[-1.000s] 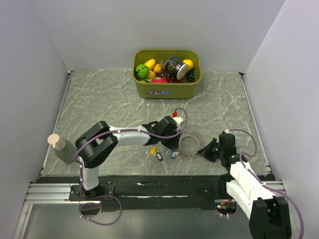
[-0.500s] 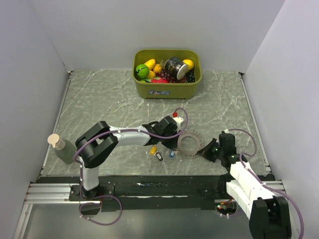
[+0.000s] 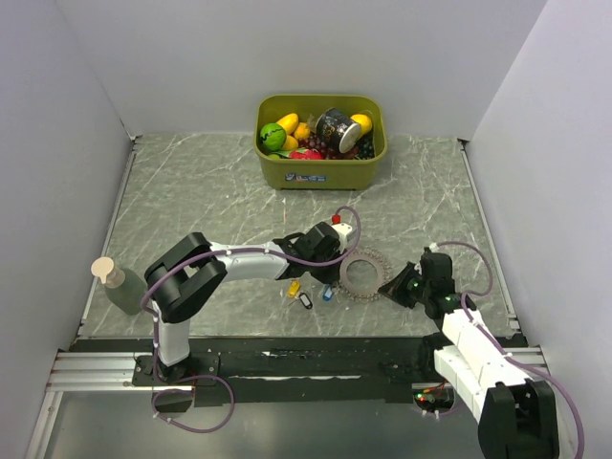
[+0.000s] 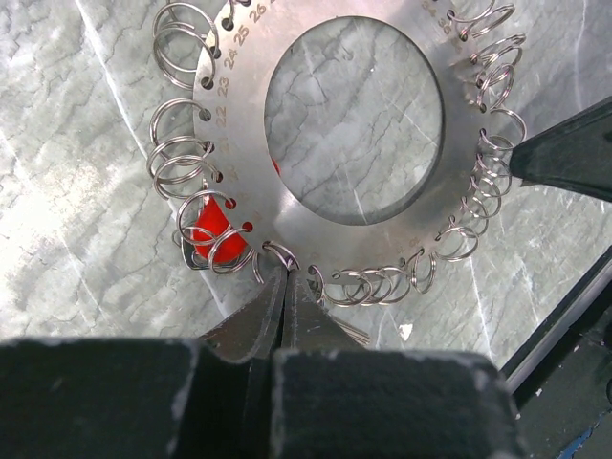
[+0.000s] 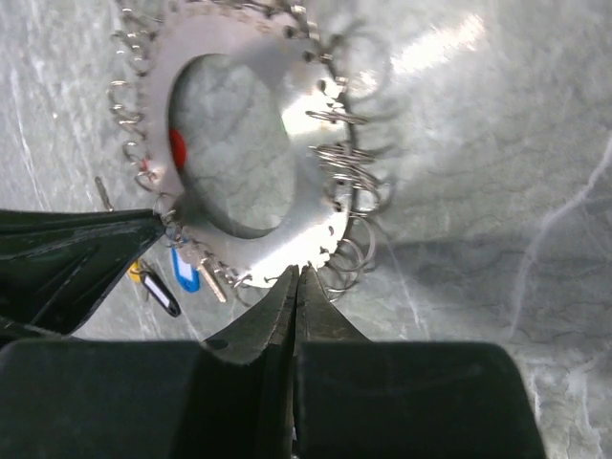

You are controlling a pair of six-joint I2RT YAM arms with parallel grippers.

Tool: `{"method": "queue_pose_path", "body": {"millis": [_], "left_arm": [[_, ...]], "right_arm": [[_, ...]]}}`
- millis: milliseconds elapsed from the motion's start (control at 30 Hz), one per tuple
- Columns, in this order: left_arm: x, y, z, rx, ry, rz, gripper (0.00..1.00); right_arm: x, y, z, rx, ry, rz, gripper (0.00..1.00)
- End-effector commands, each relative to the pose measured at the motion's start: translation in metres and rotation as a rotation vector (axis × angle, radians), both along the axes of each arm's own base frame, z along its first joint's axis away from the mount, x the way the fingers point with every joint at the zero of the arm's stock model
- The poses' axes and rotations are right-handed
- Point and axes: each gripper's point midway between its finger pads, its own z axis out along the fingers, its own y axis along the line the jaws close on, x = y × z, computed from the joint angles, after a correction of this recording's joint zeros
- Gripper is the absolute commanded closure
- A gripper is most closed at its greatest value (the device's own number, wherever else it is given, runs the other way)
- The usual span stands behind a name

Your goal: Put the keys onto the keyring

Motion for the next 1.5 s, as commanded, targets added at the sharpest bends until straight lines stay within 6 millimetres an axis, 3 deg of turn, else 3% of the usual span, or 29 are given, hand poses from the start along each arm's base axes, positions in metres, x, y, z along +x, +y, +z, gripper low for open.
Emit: {"method": "queue_pose_path", "body": {"millis": [0,167,200,467,567,667,833,1000,1067,1167,1467], "left_arm": [[0.001,-0.011,0.028,-0.07,-0.052,-0.035,0.99],[-0.008,-0.013,0.04,-0.109,-0.053,-0.097,0.99],[-0.009,-0.012,0.041,-0.111,-0.053,-0.105,0.99],[-0.02,-0.013,0.081,-0.21,-0.121,-0.187,0.99],[-0.028,-0.012,0.094,-0.247,-0.137,-0.232,0.99],[-0.038,-0.01,0.109,-0.284,-0.162,-0.288,0.99],[-0.059,-0.008,0.136,-0.366,-0.183,-0.403,0.99],[-0.08,-0.005,0.165,-0.449,-0.201,-0.515,0.99],[-0.087,-0.005,0.175,-0.477,-0.205,-0.552,0.99],[-0.094,-0.004,0.184,-0.501,-0.197,-0.591,0.99],[-0.116,0.005,0.215,-0.588,-0.231,-0.687,0.99]], "right_arm": [[0.018,0.008,0.04,-0.019,-0.164,0.123,1.0],[0.026,0.019,0.069,-0.018,-0.328,0.239,0.99],[0.026,0.021,0.075,-0.013,-0.358,0.257,0.95],[0.023,0.039,0.117,0.011,-0.601,0.424,0.35],[0.02,0.044,0.133,-0.003,-0.7,0.482,0.21],[0.016,0.047,0.149,-0.024,-0.803,0.536,0.16],[-0.008,0.067,0.179,0.03,-0.996,0.727,0.16],[-0.028,0.077,0.209,0.072,-1.136,0.864,0.23],[-0.039,0.082,0.214,0.115,-1.157,0.936,0.33],[-0.05,0.086,0.221,0.142,-1.196,1.02,0.38],[-0.066,0.089,0.239,0.178,-1.278,1.109,0.39]]}}
